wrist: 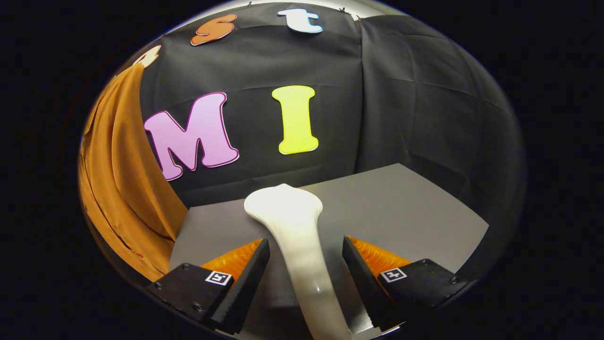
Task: Iron the clothes twice with a garment steamer, once on the left side and once on the right side.
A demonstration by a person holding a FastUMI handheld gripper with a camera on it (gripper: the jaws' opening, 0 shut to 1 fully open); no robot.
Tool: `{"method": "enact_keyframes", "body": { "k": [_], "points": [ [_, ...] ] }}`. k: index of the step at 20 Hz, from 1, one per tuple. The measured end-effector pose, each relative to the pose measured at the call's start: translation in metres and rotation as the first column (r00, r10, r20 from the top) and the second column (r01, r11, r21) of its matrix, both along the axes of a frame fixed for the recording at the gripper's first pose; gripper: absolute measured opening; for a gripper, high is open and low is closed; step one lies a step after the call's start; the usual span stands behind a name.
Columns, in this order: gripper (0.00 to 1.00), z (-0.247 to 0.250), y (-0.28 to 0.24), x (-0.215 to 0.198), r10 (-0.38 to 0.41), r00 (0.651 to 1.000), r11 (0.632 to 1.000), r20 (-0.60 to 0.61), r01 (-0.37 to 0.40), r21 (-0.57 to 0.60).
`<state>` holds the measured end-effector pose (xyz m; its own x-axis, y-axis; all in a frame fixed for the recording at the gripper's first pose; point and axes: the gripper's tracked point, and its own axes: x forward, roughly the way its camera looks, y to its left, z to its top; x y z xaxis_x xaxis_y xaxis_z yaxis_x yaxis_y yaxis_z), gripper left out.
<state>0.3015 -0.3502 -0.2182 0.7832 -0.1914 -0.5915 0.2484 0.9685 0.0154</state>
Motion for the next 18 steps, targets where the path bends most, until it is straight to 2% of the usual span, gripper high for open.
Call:
{"method": "enact_keyframes", "body": {
  "k": [2, 3, 5, 6, 8, 11, 14, 15, 18],
  "points": [
    [0.95, -0.007, 0.0, -0.001, 0.0, 0.999, 1.0, -0.035, 0.0, 0.009],
    [0.88, -0.01, 0.002, -0.001, 0.006, 0.999, 1.0, -0.05, -0.005, 0.023],
    [0.64, -0.008, 0.001, -0.002, 0.006, 0.998, 1.0, -0.065, -0.004, 0.024],
    [0.64, -0.013, 0.002, -0.002, 0.013, 0.998, 1.0, -0.069, -0.012, 0.026],
    [0.56, -0.01, 0.003, -0.004, 0.024, 0.998, 0.999, -0.065, -0.022, 0.034],
    [0.55, 0.0, 0.001, -0.005, 0.022, 0.999, 0.999, -0.034, -0.021, 0.034],
    [0.54, 0.023, -0.007, -0.015, -0.014, 0.999, 1.0, 0.029, 0.013, 0.02],
    [0.45, 0.031, -0.01, -0.017, -0.029, 0.998, 0.999, 0.055, 0.028, 0.019],
    [0.45, 0.059, -0.009, -0.032, -0.059, 0.991, 0.998, 0.121, 0.059, 0.009]
  ]
}}
